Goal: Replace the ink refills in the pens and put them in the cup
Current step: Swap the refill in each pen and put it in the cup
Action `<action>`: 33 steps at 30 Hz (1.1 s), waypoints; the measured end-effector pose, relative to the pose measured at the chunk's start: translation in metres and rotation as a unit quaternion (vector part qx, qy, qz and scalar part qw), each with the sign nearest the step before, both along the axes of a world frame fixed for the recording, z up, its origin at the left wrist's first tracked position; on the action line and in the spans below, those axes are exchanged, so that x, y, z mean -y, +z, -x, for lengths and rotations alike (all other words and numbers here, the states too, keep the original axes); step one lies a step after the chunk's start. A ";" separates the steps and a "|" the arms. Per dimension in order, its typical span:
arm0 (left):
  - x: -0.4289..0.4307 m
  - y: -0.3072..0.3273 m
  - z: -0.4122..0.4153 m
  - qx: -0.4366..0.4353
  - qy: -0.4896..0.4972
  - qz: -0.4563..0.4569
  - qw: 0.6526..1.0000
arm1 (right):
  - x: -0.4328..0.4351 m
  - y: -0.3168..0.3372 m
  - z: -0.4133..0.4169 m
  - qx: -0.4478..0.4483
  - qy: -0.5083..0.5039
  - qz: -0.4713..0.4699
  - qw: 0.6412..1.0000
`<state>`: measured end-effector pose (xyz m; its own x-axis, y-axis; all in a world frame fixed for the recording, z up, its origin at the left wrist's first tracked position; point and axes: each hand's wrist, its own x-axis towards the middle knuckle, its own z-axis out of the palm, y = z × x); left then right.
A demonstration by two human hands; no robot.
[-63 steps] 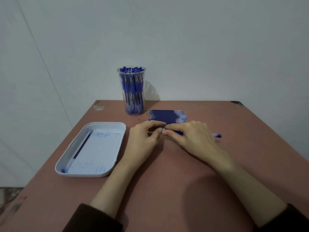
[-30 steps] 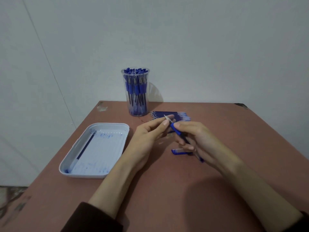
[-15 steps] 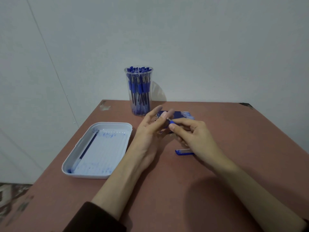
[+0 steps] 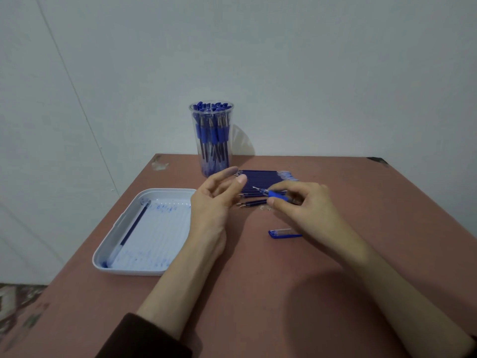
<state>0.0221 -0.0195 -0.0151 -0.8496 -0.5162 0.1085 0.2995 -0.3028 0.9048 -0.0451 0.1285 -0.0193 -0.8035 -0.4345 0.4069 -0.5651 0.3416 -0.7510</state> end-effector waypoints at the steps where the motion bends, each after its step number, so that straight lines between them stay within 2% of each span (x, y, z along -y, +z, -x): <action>1: 0.001 0.000 0.000 0.014 0.004 0.024 1.000 | -0.002 0.001 0.002 -0.017 -0.024 -0.011 1.000; 3: 0.001 -0.004 0.000 0.048 -0.009 0.127 0.991 | -0.007 0.003 0.006 -0.022 -0.059 -0.001 0.998; 5: -0.004 -0.008 -0.001 0.070 -0.033 0.248 0.966 | -0.010 0.006 0.007 -0.023 -0.080 0.005 0.997; 8: -0.008 -0.014 -0.003 0.099 -0.048 0.435 0.894 | -0.011 0.009 0.007 -0.018 -0.090 0.002 0.996; 10: -0.008 -0.015 -0.003 0.113 -0.056 0.481 0.868 | -0.011 0.008 0.006 -0.021 -0.093 -0.011 0.995; 14: -0.006 -0.014 -0.004 0.123 -0.057 0.503 0.854 | -0.012 0.008 0.005 -0.013 -0.084 -0.015 0.996; 16: -0.007 -0.013 -0.003 0.125 -0.040 0.490 0.862 | -0.012 0.007 0.005 -0.014 -0.077 -0.015 0.997; 17: -0.007 -0.012 -0.002 0.120 -0.025 0.463 0.878 | -0.012 0.007 0.005 -0.016 -0.069 -0.016 0.997; 20: -0.006 -0.007 -0.001 0.093 -0.016 0.311 0.946 | -0.010 0.007 0.001 -0.020 -0.030 -0.025 0.999; 22: -0.007 -0.004 -0.002 0.081 -0.034 0.233 0.968 | -0.009 0.008 -0.002 -0.027 -0.005 -0.038 0.999; 26: -0.003 -0.005 -0.001 0.077 -0.038 0.176 0.981 | -0.010 0.008 -0.001 -0.023 -0.002 -0.044 0.999; 30: 0.004 -0.007 0.004 0.066 0.006 0.068 0.995 | -0.024 0.010 0.015 -0.030 -0.068 -0.093 0.993; 33: 0.002 -0.007 0.005 0.044 0.032 0.022 0.998 | -0.036 0.012 0.024 -0.025 -0.111 -0.144 0.983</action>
